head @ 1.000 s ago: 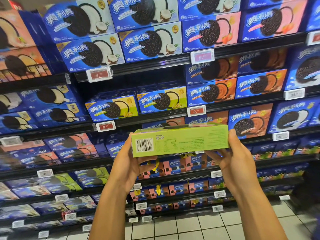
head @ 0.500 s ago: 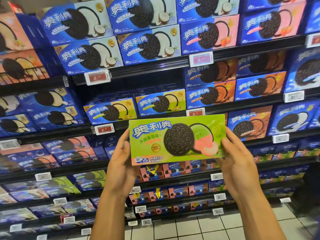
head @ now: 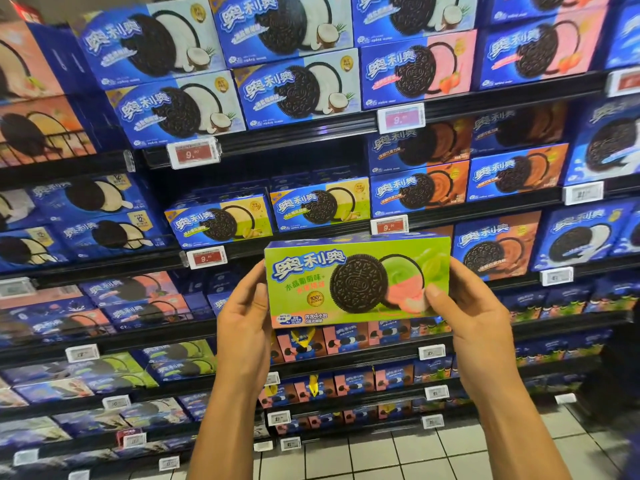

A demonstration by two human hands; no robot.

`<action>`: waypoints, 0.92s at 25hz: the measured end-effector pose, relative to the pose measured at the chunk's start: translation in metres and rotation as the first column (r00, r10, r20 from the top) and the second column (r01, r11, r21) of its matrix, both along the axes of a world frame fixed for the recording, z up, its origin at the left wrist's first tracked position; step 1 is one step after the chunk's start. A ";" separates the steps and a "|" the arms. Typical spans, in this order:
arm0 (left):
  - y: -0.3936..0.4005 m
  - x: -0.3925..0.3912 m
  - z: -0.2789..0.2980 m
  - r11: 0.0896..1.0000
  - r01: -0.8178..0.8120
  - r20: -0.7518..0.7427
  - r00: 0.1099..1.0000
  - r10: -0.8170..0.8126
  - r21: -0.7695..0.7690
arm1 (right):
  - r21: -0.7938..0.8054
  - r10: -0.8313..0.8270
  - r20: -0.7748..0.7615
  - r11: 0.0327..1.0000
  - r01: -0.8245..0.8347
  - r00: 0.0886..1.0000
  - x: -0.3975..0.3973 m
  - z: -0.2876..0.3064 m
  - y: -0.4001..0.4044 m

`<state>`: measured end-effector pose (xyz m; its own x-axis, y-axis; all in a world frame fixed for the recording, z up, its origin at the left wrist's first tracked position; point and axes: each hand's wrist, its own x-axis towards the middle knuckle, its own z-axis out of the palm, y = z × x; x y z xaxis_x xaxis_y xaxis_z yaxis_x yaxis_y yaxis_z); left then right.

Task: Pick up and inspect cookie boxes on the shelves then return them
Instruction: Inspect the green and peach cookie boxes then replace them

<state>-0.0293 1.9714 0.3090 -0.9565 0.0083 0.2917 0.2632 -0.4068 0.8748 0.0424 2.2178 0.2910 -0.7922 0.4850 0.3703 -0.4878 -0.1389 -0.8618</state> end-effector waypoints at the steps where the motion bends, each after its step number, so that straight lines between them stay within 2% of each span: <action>1: 0.000 0.000 -0.002 1.000 -0.013 -0.006 1.000 0.013 -0.013 | 0.023 -0.016 -0.014 1.000 0.016 1.000 0.000 -0.002 0.000; 4: -0.002 0.004 -0.004 0.998 0.013 -0.049 0.999 -0.017 -0.067 | 0.060 -0.059 -0.042 0.996 0.062 0.997 -0.002 -0.005 -0.001; 9: 0.003 0.014 -0.002 0.981 -0.162 -0.221 0.966 0.136 -0.105 | 0.097 -0.055 -0.090 0.993 0.063 0.994 -0.002 -0.005 -0.008; 15: -0.002 0.017 0.001 0.975 -0.209 -0.243 0.952 0.184 -0.079 | 0.019 -0.015 -0.171 1.000 0.019 0.985 0.001 -0.004 -0.015; 23: -0.008 0.014 0.003 0.968 -0.242 -0.259 0.941 0.217 -0.068 | 0.064 0.041 -0.195 0.998 -0.028 0.980 0.001 -0.003 -0.015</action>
